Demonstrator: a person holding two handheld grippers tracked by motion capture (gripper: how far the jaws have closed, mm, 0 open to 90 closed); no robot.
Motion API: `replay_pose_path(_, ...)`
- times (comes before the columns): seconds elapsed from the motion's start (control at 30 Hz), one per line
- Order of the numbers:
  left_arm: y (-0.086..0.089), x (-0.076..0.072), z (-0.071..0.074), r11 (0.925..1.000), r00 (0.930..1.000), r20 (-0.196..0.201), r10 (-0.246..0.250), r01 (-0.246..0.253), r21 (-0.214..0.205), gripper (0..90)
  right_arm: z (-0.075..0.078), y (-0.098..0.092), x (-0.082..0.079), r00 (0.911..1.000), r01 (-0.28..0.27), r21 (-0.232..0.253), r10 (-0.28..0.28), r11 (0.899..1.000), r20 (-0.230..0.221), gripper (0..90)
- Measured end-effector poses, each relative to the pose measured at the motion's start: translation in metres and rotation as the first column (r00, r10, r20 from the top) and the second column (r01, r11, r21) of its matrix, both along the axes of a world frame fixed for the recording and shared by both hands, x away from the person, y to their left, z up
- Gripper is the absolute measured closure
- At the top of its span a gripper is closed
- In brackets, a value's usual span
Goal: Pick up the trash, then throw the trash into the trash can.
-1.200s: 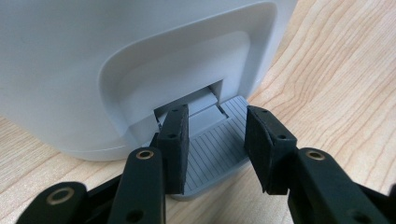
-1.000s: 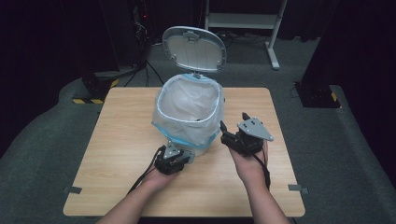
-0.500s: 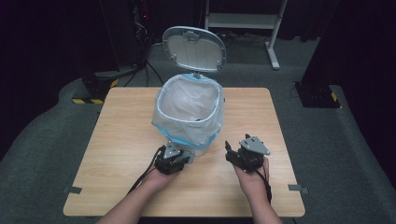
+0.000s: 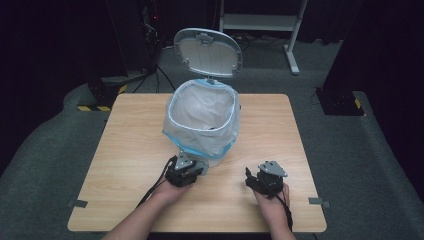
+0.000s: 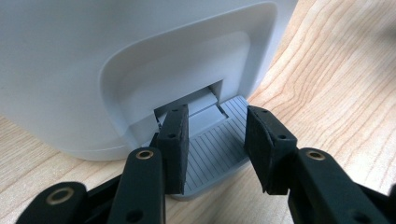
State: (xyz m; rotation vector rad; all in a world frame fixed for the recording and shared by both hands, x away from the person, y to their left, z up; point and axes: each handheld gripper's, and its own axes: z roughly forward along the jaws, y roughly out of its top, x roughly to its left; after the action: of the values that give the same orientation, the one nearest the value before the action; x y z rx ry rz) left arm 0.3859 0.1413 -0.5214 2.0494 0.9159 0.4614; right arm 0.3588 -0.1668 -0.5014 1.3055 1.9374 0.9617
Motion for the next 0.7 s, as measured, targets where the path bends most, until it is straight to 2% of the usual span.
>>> replay_pose_path(0.37,-0.001,-0.001,0.0,1.0,1.0,0.008,0.0,0.0,0.006,59.7,-0.014,-0.005,-0.006,0.9999,0.008,0.004,-0.008,1.0,-0.011,23.6)
replay_pose_path(0.57,-0.001,-0.002,0.0,0.9997,0.9999,0.014,0.005,-0.006,0.022,59.2,-0.019,-0.006,-0.006,0.9999,-0.004,0.008,0.004,1.0,-0.015,23.6)
replay_pose_path(0.63,-0.002,-0.002,0.0,0.9999,0.9999,0.011,0.011,-0.011,0.002,59.2,-0.019,-0.006,-0.006,0.9999,-0.009,0.009,0.009,1.0,-0.012,23.6)
replay_pose_path(0.67,-0.001,-0.002,0.0,1.0,0.9999,0.011,0.006,-0.007,0.006,58.9,-0.019,-0.007,-0.006,0.9998,-0.01,0.011,0.01,1.0,-0.015,23.5)
replay_pose_path(0.7,0.0,-0.001,0.0,1.0,0.9999,0.014,-0.006,0.006,-0.001,55.1,-0.019,-0.007,-0.006,0.9999,-0.011,0.012,0.011,1.0,-0.012,23.6)
